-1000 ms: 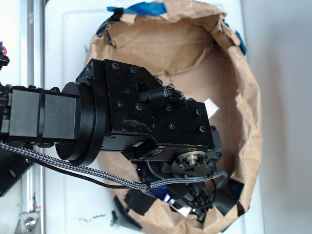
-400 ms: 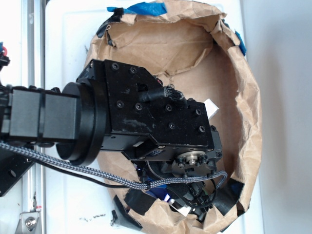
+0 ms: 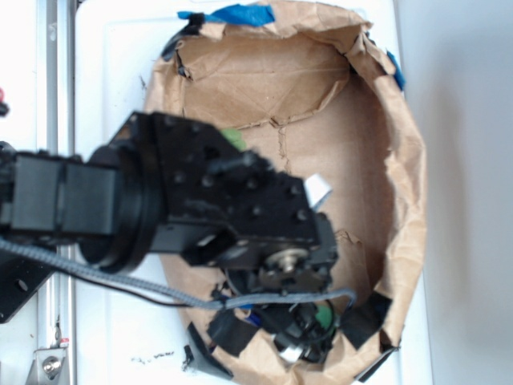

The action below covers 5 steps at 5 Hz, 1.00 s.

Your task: Grab the gray animal.

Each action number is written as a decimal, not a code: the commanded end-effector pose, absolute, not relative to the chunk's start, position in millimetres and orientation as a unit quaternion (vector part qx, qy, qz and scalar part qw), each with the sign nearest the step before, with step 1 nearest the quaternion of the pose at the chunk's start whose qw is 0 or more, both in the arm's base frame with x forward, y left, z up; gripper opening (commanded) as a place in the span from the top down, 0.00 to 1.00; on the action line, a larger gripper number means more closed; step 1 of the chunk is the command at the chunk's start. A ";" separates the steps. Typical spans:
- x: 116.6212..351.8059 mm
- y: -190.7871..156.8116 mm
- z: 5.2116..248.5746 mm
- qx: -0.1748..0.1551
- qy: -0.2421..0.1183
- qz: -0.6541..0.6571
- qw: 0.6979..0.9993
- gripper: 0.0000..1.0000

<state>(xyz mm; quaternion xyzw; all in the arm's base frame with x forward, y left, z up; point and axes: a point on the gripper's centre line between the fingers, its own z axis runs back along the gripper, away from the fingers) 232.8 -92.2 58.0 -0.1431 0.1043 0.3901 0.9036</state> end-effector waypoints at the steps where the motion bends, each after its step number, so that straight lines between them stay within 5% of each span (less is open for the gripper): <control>1: 249.1 -109.1 50.8 -0.164 0.106 0.359 0.913 0.00; 2: 260.2 -110.8 41.4 -0.155 0.123 0.370 0.908 0.00; 3: 263.9 -106.9 40.1 -0.149 0.119 0.385 0.903 1.00; 5: 276.8 -85.5 75.7 -0.144 0.040 0.339 0.929 1.00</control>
